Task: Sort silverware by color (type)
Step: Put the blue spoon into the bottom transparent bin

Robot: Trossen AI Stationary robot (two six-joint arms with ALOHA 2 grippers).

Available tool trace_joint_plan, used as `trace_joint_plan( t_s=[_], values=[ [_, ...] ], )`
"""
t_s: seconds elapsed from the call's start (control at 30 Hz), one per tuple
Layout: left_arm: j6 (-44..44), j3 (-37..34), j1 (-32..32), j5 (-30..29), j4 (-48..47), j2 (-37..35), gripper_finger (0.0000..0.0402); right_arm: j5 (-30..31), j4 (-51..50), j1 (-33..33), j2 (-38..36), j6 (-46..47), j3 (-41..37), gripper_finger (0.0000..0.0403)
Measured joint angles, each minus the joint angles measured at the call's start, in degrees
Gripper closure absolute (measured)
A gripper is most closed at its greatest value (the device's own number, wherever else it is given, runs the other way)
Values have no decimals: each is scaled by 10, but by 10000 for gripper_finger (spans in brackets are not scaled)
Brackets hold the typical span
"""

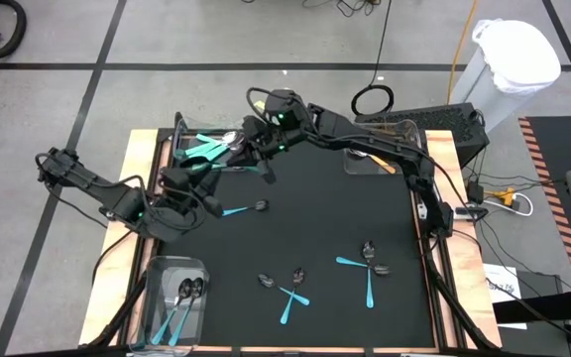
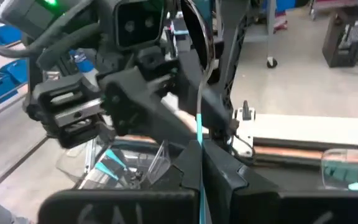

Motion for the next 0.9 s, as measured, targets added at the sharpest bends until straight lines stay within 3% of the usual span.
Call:
trace_joint_plan(
  t_s=[0.2,0.53,0.63,0.77,0.9],
  values=[
    [141,0,-2,15,130,0,263,-1,10,-5,0,0,0,402],
    [152,0,21,13,171,-14,270,-15,10,-1,0,-9,0,403],
    [157,0,26,17,172,-19,299,-14,12,1,0,-9,0,403],
    [181,0,27,29,175,-22,376,-13,9,2,0,14,0,395],
    [198,0,27,32,174,-23,392,-14,4,2,0,36,0,375]
  ],
)
